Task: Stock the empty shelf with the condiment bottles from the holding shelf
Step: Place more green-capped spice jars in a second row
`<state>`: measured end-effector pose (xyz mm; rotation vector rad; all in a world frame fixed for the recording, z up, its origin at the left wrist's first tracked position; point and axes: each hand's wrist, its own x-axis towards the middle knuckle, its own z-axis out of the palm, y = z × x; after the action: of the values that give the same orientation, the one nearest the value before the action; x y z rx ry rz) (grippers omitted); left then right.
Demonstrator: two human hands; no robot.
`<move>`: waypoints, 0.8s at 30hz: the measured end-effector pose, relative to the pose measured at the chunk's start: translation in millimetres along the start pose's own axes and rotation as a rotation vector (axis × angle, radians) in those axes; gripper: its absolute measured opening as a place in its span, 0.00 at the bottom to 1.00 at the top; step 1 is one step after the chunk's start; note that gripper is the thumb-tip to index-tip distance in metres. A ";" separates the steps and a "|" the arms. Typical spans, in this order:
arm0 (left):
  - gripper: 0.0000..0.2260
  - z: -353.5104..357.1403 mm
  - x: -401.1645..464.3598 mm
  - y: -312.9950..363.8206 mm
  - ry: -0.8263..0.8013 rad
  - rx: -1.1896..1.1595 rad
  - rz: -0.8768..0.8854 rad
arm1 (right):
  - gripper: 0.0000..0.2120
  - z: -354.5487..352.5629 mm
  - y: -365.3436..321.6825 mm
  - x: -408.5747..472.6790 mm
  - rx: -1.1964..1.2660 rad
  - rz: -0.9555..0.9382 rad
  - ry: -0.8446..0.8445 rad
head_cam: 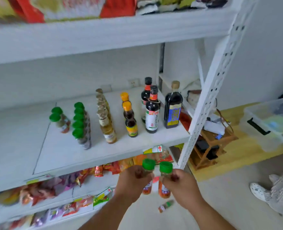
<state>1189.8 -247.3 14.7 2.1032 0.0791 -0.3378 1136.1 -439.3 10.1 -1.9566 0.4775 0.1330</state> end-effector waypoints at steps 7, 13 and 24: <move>0.07 -75.4 -51.7 -14.5 0.234 -0.033 -0.076 | 0.13 47.3 -51.3 -4.7 -0.040 -0.181 -0.198; 0.05 -133.7 -81.2 -29.4 0.420 -0.024 -0.125 | 0.08 94.3 -96.0 -15.1 0.009 -0.272 -0.320; 0.05 -260.1 -49.9 -80.3 0.545 -0.087 -0.145 | 0.08 209.3 -173.7 -3.3 0.000 -0.303 -0.367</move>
<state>1180.7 18.8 90.2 2.0536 0.5572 0.1601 1225.9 -189.5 69.8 -1.9247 -0.0600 0.2906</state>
